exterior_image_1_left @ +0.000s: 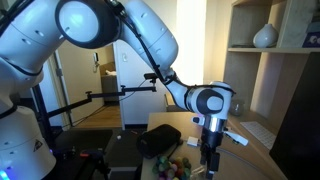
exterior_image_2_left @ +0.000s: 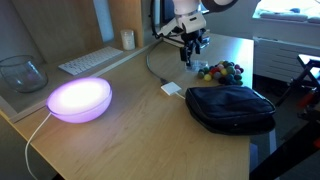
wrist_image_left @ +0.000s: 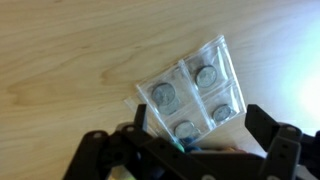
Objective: Put the charger cable, head and the plastic object onto the floor.
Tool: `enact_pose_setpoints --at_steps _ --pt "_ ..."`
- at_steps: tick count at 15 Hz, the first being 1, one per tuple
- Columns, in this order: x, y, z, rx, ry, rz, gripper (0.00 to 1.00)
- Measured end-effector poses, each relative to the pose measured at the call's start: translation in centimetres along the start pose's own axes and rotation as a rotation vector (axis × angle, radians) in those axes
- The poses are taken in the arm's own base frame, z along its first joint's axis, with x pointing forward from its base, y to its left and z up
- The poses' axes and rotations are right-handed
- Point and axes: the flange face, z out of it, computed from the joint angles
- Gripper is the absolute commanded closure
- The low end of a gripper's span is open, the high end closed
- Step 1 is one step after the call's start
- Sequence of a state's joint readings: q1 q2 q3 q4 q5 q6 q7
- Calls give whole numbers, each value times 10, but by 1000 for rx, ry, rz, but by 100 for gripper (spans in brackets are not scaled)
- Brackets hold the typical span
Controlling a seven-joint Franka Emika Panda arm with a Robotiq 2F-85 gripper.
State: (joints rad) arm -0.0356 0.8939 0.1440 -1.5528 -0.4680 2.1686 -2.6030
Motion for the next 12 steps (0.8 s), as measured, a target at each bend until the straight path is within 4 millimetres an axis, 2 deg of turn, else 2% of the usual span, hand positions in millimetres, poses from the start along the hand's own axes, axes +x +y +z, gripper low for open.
enact_pose_setpoints --at_steps 2,3,5,12 --pt "-3 -1 4 7 10 5 0" --pt "-5 -2 7 10 15 8 25" --pt "-10 -4 13 7 18 21 34" --pt "-21 -20 19 -19 21 55 88"
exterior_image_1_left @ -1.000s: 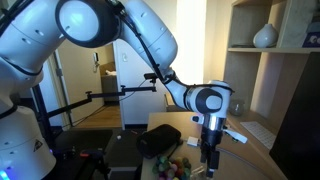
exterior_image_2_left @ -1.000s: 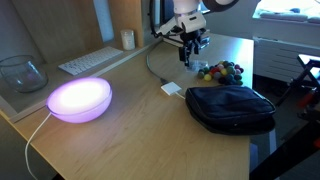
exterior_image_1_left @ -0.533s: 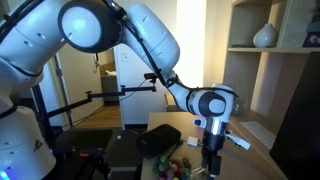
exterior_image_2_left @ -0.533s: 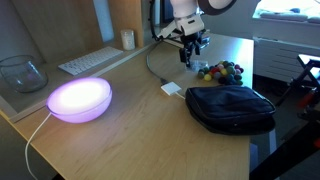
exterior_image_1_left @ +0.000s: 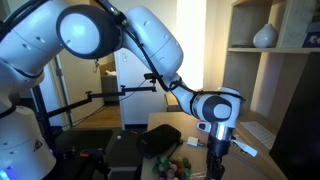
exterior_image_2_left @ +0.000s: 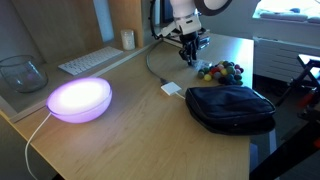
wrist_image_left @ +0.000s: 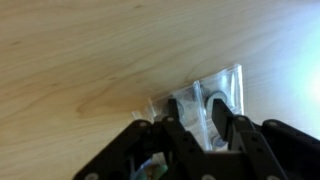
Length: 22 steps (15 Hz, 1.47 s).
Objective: Put the charger cable, head and the plastic object onto the floor.
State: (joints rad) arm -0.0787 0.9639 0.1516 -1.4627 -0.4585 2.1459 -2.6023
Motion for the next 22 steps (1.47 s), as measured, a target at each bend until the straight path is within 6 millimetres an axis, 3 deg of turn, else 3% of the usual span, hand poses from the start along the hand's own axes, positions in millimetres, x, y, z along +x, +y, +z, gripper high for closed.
enact_pose_setpoints --at_steps 2,12,22 --pt "-1 -2 1 -3 2 4 100" --pt "-4 -13 8 -6 9 19 100" --pt "-18 -92 30 -19 51 150 100"
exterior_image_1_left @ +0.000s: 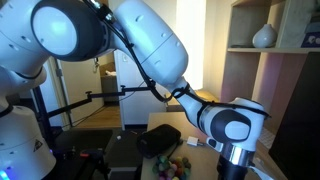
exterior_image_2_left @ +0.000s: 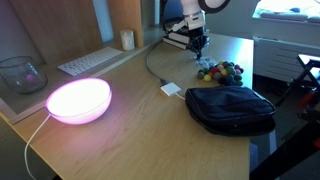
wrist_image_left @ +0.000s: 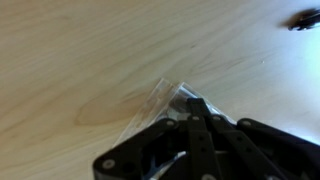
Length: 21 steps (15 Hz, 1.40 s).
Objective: Put the charger cable, head and the plastic object onto the floor.
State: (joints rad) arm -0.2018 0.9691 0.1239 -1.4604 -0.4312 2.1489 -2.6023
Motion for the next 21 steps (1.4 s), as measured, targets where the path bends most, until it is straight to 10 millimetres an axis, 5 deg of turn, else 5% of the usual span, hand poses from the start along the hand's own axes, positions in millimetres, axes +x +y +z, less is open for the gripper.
enact_pose_setpoints --at_steps 10,14,18,21 --pt "-7 -43 17 84 -16 52 100" --pt "3 2 -26 -2 -155 -22 100" --pt "42 73 -85 -108 -272 -158 100" --pt "63 102 -95 -159 -256 -204 100"
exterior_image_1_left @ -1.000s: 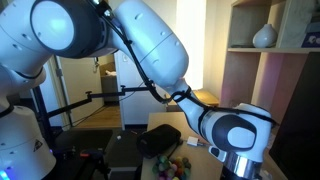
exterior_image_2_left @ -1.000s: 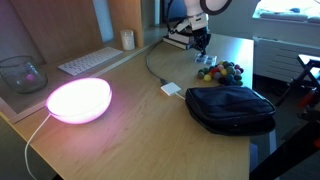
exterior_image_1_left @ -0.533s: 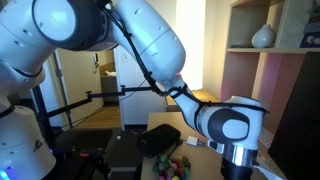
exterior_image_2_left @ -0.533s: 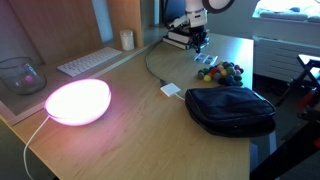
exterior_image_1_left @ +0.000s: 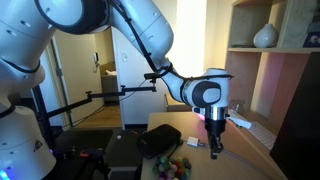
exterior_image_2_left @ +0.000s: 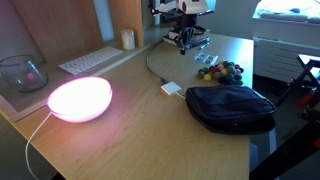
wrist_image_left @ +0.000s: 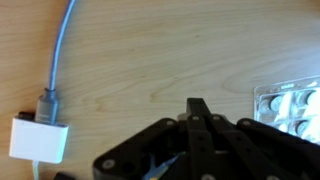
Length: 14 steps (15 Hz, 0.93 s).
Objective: Put the charger cable, head and the plastic object onto the floor.
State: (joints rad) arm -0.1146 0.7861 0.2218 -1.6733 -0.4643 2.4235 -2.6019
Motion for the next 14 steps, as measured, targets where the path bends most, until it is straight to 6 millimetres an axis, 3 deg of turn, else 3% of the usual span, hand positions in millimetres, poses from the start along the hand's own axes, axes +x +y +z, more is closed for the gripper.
enact_pose_setpoints --at_steps 2,7,10,14 --pt "4 -4 5 -13 19 12 100" --pt "6 -48 17 -26 60 104 100" --pt "10 -69 12 -18 61 153 100" --pt "24 -79 -1 13 40 166 100"
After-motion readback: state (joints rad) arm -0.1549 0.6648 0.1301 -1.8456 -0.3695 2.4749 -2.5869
